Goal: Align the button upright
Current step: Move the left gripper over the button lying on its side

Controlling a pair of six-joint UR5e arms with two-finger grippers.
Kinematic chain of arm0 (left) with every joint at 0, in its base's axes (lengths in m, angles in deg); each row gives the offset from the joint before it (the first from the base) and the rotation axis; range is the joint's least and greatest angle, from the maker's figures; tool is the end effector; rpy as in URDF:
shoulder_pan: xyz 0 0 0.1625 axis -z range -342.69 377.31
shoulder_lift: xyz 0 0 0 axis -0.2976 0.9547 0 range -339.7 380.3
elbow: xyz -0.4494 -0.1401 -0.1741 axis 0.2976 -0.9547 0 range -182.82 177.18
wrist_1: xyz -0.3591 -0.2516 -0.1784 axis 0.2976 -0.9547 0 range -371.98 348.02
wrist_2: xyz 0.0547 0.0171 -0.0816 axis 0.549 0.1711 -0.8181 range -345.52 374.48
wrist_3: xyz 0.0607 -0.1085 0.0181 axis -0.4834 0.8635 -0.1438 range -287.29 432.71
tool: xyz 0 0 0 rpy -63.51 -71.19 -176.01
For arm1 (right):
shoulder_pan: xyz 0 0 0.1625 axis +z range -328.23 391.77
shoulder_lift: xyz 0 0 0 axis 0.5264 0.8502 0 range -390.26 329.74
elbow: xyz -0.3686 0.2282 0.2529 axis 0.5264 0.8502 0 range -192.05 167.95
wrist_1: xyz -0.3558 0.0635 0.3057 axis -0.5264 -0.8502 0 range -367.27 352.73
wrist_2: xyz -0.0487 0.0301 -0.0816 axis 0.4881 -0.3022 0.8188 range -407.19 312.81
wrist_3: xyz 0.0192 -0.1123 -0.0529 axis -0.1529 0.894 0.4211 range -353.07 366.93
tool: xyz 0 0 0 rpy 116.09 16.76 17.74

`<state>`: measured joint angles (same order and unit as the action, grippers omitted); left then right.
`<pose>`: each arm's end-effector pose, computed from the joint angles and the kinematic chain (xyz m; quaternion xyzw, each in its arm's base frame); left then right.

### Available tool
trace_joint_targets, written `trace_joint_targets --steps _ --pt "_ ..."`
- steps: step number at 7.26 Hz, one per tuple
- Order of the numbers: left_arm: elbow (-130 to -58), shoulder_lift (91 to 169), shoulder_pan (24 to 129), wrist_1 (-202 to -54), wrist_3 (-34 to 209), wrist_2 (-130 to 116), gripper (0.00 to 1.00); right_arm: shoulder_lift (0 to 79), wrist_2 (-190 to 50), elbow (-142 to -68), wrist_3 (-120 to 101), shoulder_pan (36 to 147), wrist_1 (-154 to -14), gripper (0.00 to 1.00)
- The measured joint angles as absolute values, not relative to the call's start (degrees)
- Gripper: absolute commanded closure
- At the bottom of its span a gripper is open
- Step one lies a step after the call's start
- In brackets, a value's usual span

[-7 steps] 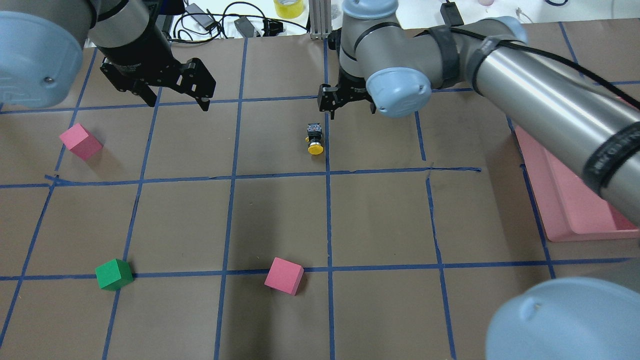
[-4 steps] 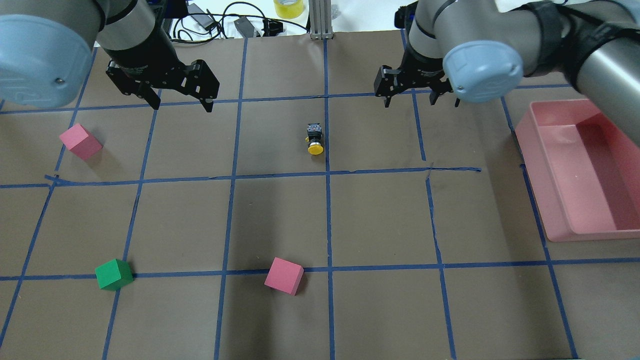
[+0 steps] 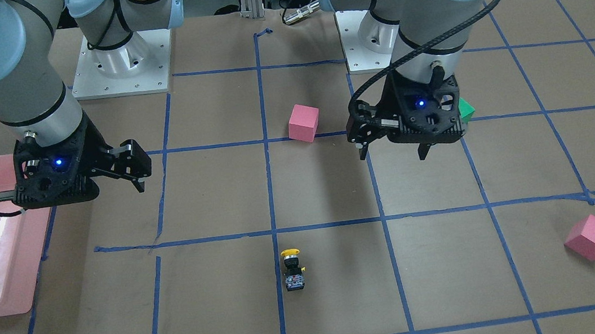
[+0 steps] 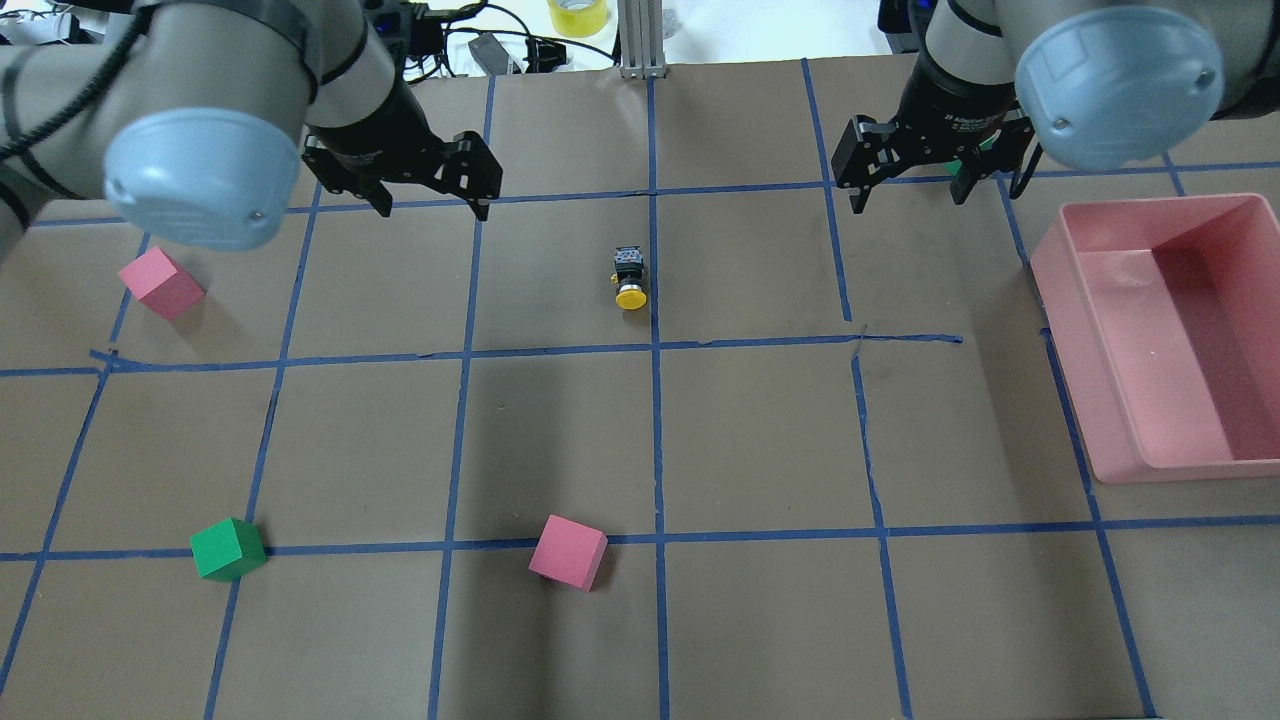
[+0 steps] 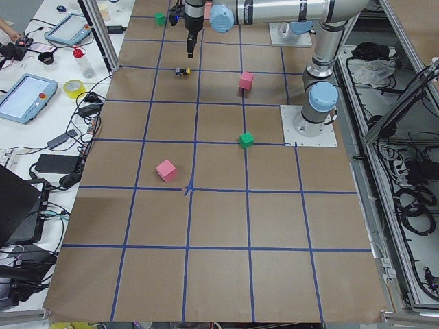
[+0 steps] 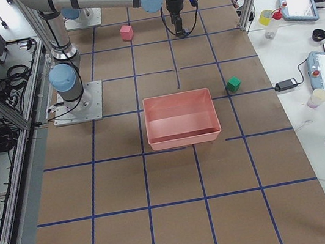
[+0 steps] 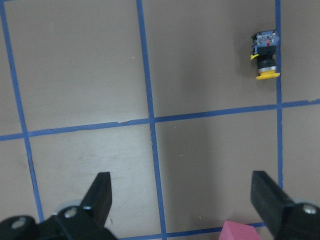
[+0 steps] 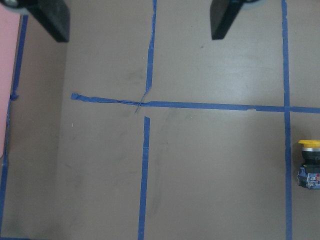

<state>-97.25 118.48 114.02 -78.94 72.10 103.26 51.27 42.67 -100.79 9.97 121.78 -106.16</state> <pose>-0.2092 -0.6152 0.4547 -0.0646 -0.9937 0.0903 0.0154 0.1339 -0.6278 0.4792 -0.0266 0.9995 -0.0146 0.0009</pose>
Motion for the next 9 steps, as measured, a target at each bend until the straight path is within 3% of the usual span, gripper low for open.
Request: trace_joint_targets --steps 5,9 --pt "-123.5 121.4 121.8 -31.8 79.5 105.5 0.04 54.7 42.2 -99.6 10.0 121.2 -104.4 0.0" --pt "-126.7 130.5 124.9 -15.2 82.0 108.1 0.11 56.6 42.7 -99.8 10.1 121.2 -102.3 0.0"
